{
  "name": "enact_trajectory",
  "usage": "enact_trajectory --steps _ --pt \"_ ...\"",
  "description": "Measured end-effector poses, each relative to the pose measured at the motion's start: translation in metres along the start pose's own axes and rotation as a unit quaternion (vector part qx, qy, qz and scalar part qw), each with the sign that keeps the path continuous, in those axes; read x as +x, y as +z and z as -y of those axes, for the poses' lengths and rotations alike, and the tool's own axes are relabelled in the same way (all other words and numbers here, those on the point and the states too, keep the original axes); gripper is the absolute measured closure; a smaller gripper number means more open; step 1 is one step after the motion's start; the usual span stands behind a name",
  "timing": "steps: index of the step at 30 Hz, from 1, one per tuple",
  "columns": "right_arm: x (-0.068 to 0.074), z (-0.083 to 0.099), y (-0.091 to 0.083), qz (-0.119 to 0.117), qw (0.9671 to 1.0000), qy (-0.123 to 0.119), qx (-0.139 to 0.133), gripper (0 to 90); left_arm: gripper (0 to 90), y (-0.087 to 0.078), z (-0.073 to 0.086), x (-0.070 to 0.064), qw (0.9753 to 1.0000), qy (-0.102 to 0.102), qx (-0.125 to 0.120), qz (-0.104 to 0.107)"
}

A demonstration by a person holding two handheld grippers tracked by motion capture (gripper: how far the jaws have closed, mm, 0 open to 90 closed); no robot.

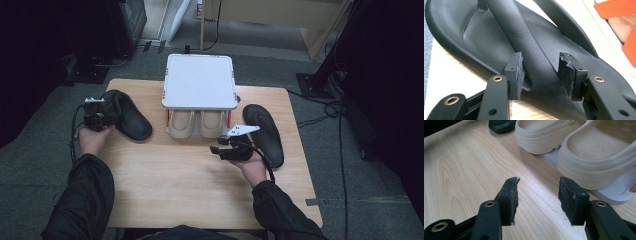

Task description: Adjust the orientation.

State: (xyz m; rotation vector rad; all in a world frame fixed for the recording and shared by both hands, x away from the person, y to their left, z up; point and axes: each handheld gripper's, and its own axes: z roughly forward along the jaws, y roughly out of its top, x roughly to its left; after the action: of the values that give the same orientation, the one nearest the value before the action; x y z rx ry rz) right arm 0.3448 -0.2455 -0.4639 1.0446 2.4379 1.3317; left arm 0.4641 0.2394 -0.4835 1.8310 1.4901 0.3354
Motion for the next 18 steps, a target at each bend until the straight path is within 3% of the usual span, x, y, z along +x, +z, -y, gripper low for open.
enact_trajectory --steps 4,15,18 --pt "0.0004 -0.0001 -0.0001 0.000 1.0000 0.000 0.000 50.3 57.0 -0.0001 0.0001 0.0014 1.0000 -0.004 -0.001 0.005" --pt "0.0017 0.0000 0.0010 -0.002 1.0000 0.002 0.003 50.3 67.3 -0.0035 -0.0004 0.0006 0.9998 0.015 0.000 0.011" --pt "0.0018 0.0002 0.0015 -0.002 1.0000 0.002 0.003 50.3 67.8 -0.0038 -0.0011 0.0004 0.9996 0.015 0.006 0.025"
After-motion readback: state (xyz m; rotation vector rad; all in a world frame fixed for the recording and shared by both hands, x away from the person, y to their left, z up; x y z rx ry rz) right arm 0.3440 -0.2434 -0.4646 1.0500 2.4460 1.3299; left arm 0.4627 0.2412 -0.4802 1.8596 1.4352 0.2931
